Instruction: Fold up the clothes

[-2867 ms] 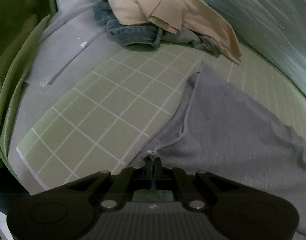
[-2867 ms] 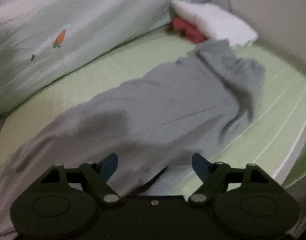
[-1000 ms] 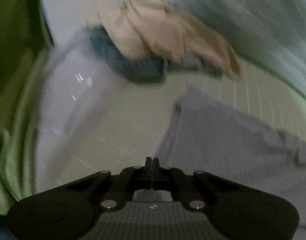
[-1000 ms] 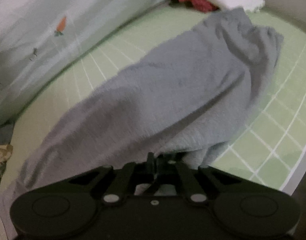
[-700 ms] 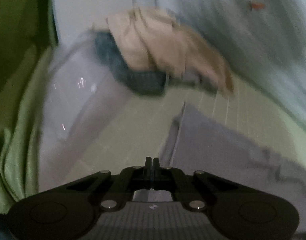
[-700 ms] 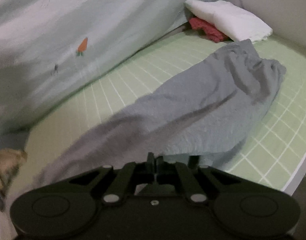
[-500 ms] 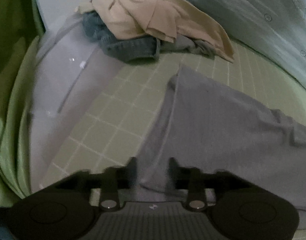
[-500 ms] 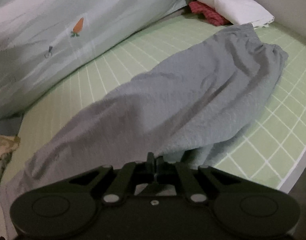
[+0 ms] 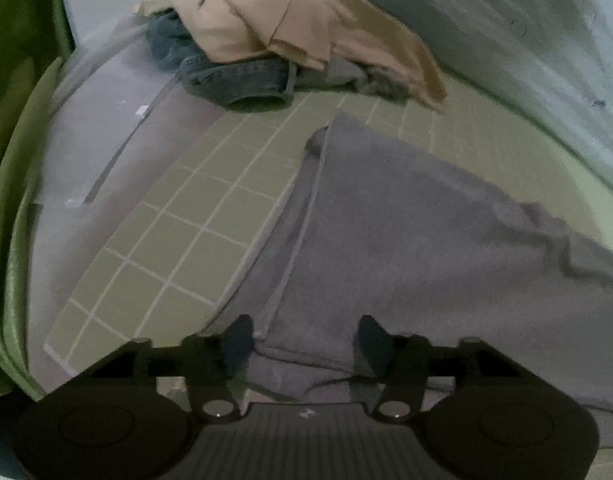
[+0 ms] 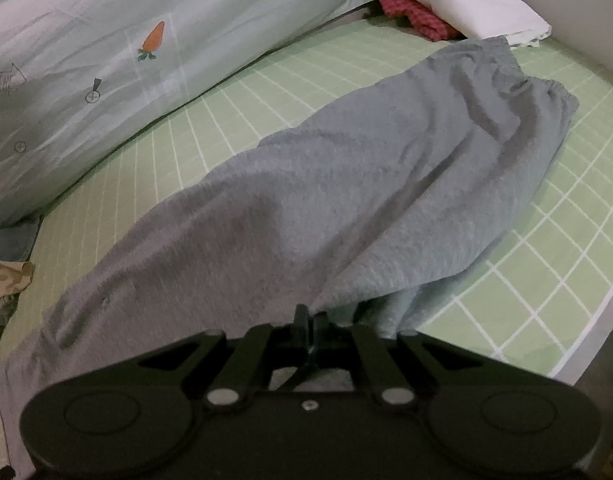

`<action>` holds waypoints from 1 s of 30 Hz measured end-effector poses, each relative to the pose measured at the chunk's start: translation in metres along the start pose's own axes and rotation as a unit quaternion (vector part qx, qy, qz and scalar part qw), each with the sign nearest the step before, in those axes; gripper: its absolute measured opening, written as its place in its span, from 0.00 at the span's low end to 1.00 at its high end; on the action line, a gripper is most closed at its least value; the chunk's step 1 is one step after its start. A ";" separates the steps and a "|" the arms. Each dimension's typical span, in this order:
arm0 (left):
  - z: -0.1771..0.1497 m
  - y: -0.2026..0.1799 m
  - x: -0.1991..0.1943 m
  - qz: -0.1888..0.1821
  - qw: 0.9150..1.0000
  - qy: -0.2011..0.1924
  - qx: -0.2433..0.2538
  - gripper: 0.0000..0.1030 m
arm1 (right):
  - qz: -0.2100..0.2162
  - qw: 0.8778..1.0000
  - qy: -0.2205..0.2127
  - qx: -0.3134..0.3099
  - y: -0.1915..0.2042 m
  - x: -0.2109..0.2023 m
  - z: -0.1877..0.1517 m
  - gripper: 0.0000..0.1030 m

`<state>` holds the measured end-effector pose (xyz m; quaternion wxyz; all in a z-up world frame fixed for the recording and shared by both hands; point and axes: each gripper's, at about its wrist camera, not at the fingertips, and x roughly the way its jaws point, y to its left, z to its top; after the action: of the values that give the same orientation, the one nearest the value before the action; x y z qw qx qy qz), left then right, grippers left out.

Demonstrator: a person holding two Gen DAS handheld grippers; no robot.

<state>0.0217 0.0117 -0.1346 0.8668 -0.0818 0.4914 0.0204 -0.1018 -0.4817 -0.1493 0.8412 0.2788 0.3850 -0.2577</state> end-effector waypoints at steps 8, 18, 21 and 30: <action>-0.001 0.000 0.002 0.031 0.999 0.003 -0.021 0.48 | 0.000 1.000 0.002 0.005 -0.001 0.000 -0.002 0.02; 0.002 -0.006 0.001 0.063 0.998 -0.006 0.000 0.03 | 0.000 1.000 0.000 0.006 -0.005 0.000 -0.003 0.02; 0.007 -0.003 -0.013 0.062 0.998 -0.029 -0.013 0.03 | -0.001 1.000 -0.009 0.007 -0.005 -0.004 -0.003 0.02; 0.023 0.025 -0.061 0.120 0.988 -0.090 -0.043 0.03 | 0.016 1.000 -0.002 0.004 0.001 -0.022 -0.010 0.02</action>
<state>0.0062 0.0432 -0.0738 0.8946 -0.0578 0.4159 0.1525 -0.1192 -0.4698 -0.1371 0.8450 0.2877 0.3775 -0.2464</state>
